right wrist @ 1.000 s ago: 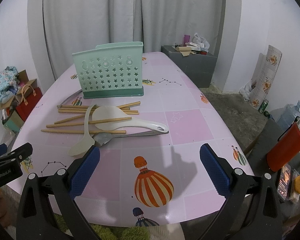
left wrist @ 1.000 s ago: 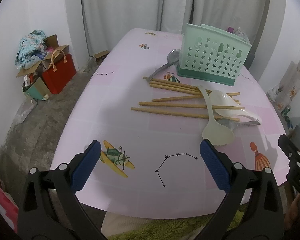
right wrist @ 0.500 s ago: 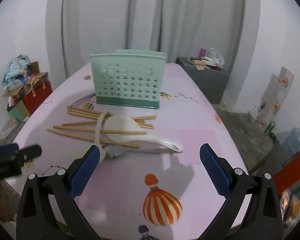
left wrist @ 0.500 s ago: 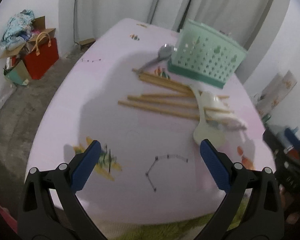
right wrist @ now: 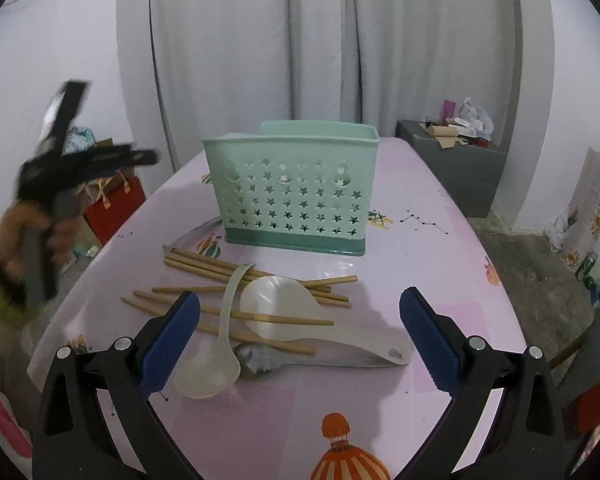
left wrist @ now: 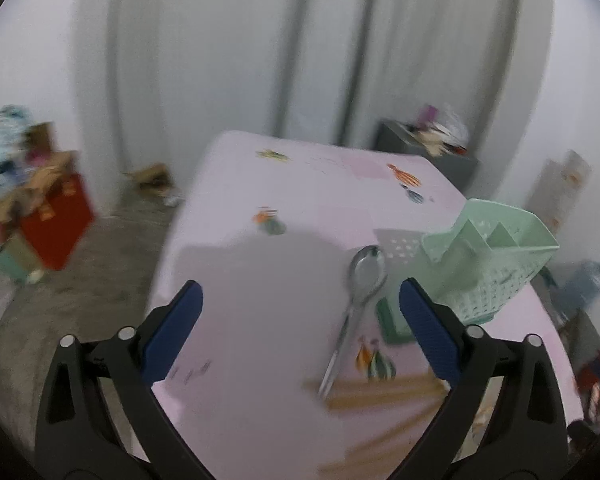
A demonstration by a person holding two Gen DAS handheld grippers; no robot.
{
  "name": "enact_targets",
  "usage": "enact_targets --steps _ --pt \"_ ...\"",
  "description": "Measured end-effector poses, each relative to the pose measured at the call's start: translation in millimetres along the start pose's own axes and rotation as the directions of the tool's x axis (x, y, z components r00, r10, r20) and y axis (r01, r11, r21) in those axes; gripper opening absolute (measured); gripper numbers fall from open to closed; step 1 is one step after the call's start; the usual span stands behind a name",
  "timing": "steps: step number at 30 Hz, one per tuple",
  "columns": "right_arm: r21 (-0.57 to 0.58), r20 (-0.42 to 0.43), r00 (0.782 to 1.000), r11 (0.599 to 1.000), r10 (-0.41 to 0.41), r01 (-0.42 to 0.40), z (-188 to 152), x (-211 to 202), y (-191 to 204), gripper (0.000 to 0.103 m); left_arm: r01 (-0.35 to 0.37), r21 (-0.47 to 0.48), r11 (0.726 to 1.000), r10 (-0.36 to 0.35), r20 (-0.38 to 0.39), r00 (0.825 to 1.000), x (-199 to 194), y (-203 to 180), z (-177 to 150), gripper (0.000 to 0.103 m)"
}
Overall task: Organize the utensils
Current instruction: 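Reach the left tool to the metal spoon by the holder and grasp it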
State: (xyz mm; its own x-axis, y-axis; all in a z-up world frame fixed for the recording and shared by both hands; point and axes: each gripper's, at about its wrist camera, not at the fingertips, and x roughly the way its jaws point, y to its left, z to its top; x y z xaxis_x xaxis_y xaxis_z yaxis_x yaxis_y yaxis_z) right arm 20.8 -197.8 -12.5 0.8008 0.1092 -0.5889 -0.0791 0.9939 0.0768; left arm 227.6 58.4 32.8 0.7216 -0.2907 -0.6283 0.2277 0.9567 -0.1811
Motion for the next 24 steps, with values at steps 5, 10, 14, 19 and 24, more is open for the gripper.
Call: enact_targets --steps 5,10,14,19,24 --pt "-0.011 -0.052 0.999 1.0 0.006 -0.007 0 16 1 0.097 0.212 -0.029 0.977 -0.214 -0.152 0.965 71 6 25 0.051" --pt "0.011 -0.099 0.995 1.0 0.008 -0.007 -1 29 -5 0.097 0.335 -0.06 0.94 -0.338 -0.275 0.9 130 6 32 0.041" --pt "0.028 -0.138 0.99 1.0 0.002 0.001 -3 39 -11 0.097 0.441 -0.089 0.893 -0.441 -0.366 0.819 160 2 36 0.038" --pt "0.04 -0.169 0.986 0.999 -0.001 0.008 -4 50 -16 0.097 0.473 -0.044 0.88 -0.435 -0.474 0.766 190 -11 36 0.038" --pt "0.054 -0.188 0.982 0.999 0.002 0.009 -6 56 -19 0.097 0.492 0.009 0.87 -0.418 -0.516 0.748 198 -23 37 0.031"
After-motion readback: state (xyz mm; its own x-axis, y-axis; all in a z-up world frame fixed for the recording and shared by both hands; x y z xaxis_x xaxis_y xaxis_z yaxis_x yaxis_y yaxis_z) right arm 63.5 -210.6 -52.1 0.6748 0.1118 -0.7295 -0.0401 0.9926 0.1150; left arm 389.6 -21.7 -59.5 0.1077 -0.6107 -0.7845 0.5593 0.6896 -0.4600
